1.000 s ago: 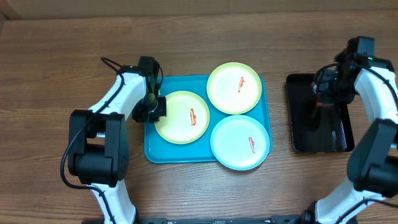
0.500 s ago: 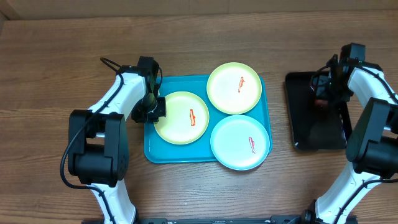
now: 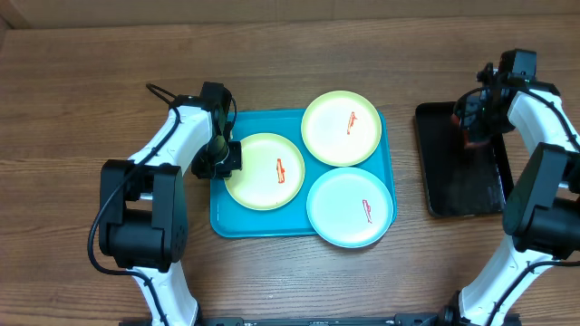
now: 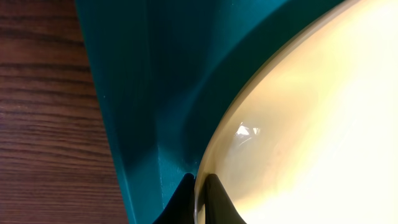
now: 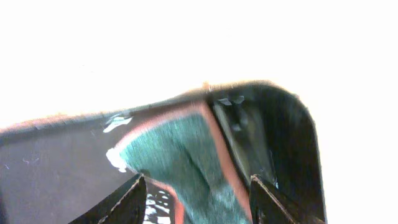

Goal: Clean dirty plates on tray and stack at the side
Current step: 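Grasp the green scrub sponge from the black tray with right gripper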

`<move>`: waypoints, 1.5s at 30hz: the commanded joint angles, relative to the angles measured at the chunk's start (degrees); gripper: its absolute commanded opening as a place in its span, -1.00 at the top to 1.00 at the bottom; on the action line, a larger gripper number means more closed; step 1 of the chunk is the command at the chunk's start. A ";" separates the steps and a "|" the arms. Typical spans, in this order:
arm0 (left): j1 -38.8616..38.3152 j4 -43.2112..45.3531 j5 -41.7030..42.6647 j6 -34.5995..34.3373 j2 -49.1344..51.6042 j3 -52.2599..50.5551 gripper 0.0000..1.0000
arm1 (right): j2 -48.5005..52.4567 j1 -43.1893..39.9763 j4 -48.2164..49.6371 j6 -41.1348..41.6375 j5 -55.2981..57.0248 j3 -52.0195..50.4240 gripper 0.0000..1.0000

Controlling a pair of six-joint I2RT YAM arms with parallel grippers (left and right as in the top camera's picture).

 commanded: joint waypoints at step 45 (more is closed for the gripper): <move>0.33 3.23 1.14 1.14 0.83 -0.70 0.92 | -13.57 7.13 -28.46 16.20 -7.39 7.02 0.92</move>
